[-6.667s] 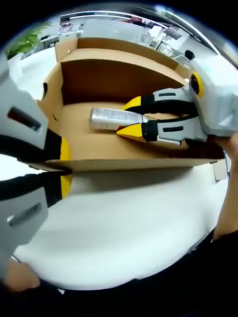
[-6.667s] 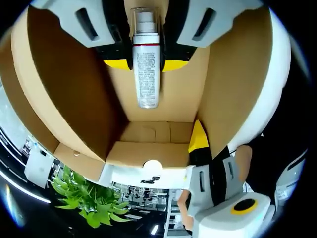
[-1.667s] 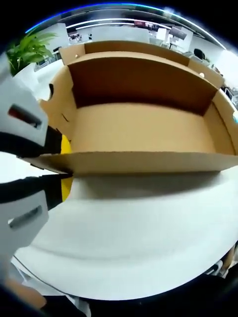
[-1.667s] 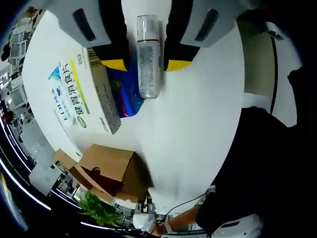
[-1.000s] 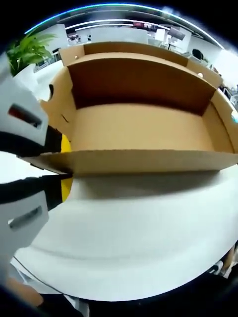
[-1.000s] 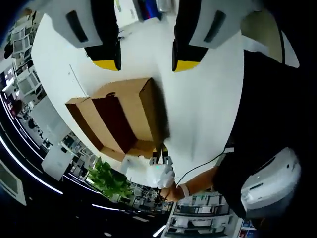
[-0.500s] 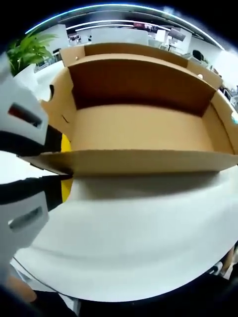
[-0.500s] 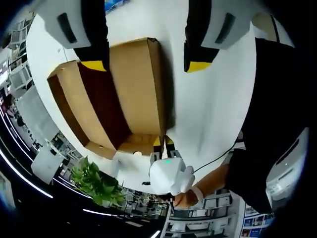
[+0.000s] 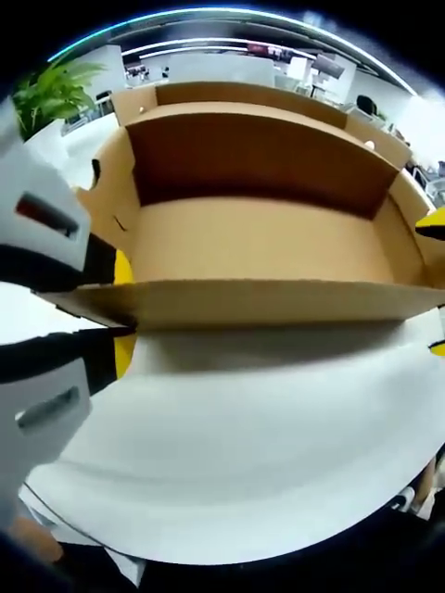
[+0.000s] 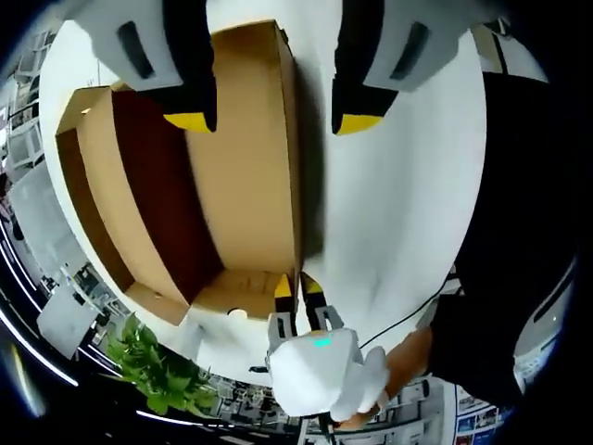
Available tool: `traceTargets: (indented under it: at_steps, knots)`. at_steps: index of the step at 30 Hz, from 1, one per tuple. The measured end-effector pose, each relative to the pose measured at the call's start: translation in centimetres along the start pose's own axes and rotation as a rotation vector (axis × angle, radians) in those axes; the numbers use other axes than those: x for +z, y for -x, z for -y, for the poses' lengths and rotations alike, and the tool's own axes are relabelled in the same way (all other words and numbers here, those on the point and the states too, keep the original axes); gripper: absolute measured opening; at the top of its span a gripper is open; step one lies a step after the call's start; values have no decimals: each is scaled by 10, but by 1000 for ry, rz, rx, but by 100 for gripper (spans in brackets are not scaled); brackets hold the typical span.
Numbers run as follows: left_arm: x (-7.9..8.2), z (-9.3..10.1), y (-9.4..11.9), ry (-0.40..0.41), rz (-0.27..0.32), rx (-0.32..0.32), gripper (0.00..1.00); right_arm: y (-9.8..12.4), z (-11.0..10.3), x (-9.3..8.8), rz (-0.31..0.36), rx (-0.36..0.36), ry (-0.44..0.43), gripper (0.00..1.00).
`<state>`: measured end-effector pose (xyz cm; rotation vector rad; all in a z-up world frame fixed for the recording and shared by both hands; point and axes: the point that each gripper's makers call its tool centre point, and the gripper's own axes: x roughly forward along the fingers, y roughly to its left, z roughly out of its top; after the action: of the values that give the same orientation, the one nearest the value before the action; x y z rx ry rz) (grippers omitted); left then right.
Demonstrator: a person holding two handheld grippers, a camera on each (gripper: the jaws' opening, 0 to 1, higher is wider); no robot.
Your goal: Operate the shoe box by opening the lid, removing the specified soft item, and placing it in the target area until the item is outside and the box remains undamaged.
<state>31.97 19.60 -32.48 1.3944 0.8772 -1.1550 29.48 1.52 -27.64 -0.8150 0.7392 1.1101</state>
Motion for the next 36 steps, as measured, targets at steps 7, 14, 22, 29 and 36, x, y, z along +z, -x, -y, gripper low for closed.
traceTargets:
  at_steps: [7, 14, 22, 29, 36]
  knots:
    - [0, -1, -1, 6, -4, -1, 11, -10, -5, -8, -45, 25, 0, 33]
    - [0, -1, -1, 4, -2, 9, 12, -16, -4, -14, -56, 14, -3, 21]
    - [0, 0, 0, 2, -5, 14, 12, -16, -6, -13, -53, 9, -23, 14]
    - [-1, 0, -1, -4, -12, 18, 12, -17, -16, -15, -67, 28, 6, 5]
    - [-1, 0, 0, -17, -10, 26, 13, -15, -22, -14, -70, 37, 29, 4]
